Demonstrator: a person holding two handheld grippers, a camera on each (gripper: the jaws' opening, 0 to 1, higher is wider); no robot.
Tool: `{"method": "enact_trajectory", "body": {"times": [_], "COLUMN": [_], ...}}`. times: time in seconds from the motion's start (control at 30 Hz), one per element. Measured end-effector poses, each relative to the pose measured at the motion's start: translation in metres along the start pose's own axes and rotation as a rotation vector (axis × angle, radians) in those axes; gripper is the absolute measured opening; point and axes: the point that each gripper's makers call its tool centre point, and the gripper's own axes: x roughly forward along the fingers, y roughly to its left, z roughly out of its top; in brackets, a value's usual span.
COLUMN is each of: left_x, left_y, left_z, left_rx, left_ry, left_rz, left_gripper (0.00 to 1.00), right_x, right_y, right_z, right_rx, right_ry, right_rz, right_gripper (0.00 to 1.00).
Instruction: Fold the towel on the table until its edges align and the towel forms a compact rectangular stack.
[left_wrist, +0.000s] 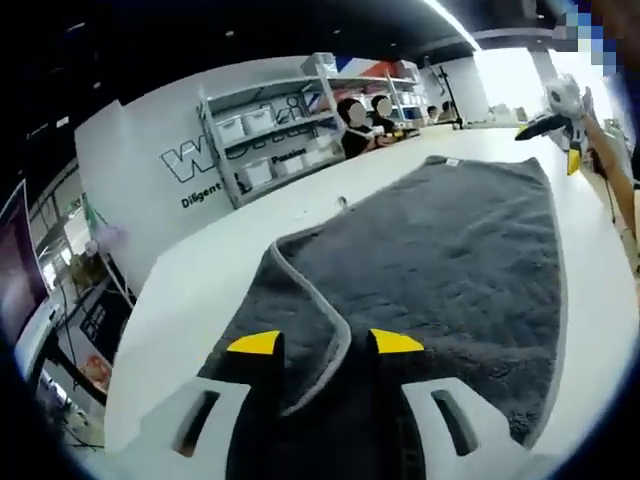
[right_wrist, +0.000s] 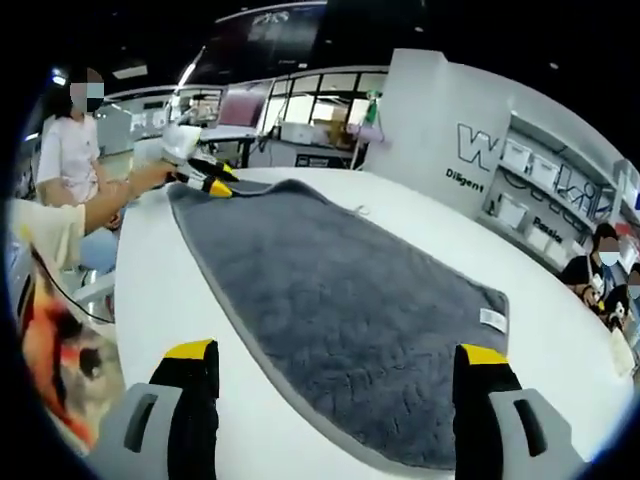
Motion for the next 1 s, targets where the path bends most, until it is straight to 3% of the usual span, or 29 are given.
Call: {"method": "enact_trajectory", "body": {"times": [0.13,0.23,0.57,0.73,0.9,1.0], "left_x": [0.005,0.006,-0.001,-0.002,-0.001,0.003], "left_y": [0.000,-0.004,0.011,0.033,0.074,0.093], "left_z": [-0.006,-0.006,0.006,0.017,0.024,0.016], "left_rx": [0.011,0.013,0.015,0.013,0.014,0.066], "left_ry": [0.019,0.024,0.002,-0.005,0.012,0.089], "left_rz": [0.000,-0.025,0.012,0.064,0.175,0.218], "left_gripper": [0.20,0.03,0.02,0.02,0.02,0.02], "right_x": [0.001,0.000,0.000,0.000,0.000,-0.001], "right_y": [0.001,0.001,0.003,0.004,0.003,0.003], "right_z": [-0.001,0.000,-0.001,-0.003,-0.005,-0.006], "right_rx": [-0.007,-0.009,-0.004,0.001,0.005,0.007], "right_ry": [0.006,0.000,-0.007,-0.010,-0.006,-0.005], "right_rz": [0.005,0.004,0.013,0.015,0.021,0.020], "right_gripper": [0.99,0.99,0.99,0.99,0.99,0.99]}}
